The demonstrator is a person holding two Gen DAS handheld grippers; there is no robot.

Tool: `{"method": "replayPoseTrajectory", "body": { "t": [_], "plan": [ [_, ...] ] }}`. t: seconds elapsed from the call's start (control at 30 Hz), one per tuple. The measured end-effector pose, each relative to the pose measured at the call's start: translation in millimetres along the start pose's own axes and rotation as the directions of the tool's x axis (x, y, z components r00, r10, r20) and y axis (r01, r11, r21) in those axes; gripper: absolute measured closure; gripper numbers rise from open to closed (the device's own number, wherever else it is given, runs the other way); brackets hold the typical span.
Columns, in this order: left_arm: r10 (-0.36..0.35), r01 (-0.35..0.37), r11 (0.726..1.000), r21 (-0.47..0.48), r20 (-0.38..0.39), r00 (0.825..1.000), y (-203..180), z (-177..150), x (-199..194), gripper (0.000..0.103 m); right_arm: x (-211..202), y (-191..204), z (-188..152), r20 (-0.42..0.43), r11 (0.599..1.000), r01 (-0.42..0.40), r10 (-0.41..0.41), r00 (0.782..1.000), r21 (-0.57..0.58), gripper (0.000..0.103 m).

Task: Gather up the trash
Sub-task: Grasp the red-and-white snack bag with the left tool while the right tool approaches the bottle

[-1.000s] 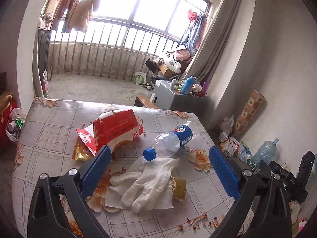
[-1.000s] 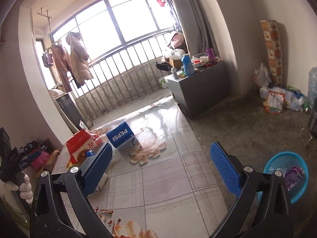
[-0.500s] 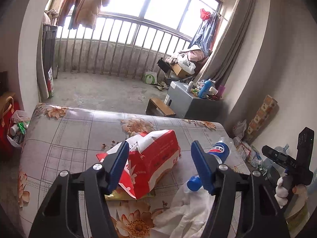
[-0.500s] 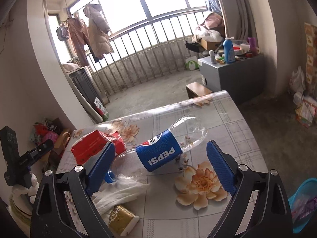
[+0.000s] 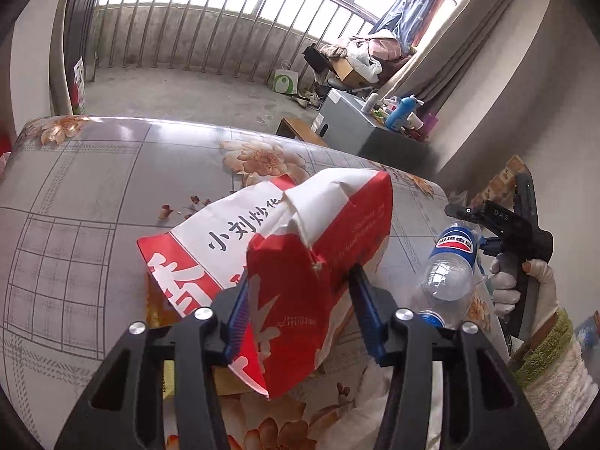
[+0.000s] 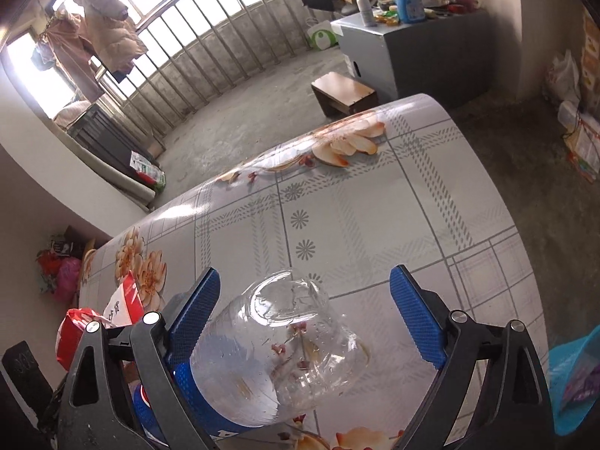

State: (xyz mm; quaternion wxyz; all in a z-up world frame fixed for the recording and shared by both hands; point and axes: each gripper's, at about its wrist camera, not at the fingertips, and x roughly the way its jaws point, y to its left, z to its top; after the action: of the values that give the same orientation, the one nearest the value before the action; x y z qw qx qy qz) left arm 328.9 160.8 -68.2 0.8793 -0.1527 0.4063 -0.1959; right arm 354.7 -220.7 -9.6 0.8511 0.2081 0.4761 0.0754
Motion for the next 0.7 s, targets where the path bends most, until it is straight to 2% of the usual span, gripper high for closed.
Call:
{"method": "replayPoseTrajectory", "body": {
  "t": [0.07,0.17,0.27,0.4,0.5,0.7],
  "plan": [
    [-0.053,0.053,0.998,-0.015,-0.025,0.998,1.7,-4.6,6.4,0.069,1.3,6.1,-5.2,-0.021,0.999,-0.031,0.031,0.999,-0.026,0.022],
    [-0.099,0.099,0.995,0.011,-0.039,0.994,-7.7,-13.5,6.5,0.075,-7.9,11.2,-18.6,-0.044,0.996,-0.08,0.079,0.996,-0.029,0.023],
    [-0.087,0.093,0.994,0.061,-0.094,0.992,-23.9,-28.1,11.2,0.077,-17.7,10.9,-30.0,-0.056,0.994,-0.109,0.108,0.993,-0.017,0.023],
    [-0.117,0.129,0.987,0.095,-0.131,0.985,-42.2,-47.2,6.9,0.079,-30.6,3.5,-40.1,-0.063,0.991,-0.136,0.136,0.989,0.007,0.024],
    [-0.106,0.123,0.987,0.108,-0.15,0.983,-51.4,-61.7,1.9,0.08,-43.8,-3.7,-50.1,-0.055,0.99,-0.141,0.142,0.988,0.02,0.025],
    [-0.154,0.167,0.984,0.054,-0.191,0.969,-56.3,-85.5,-16.2,0.08,-65.1,-13.3,-70.4,-0.054,0.991,-0.131,0.133,0.99,0.032,0.027]
  ]
}}
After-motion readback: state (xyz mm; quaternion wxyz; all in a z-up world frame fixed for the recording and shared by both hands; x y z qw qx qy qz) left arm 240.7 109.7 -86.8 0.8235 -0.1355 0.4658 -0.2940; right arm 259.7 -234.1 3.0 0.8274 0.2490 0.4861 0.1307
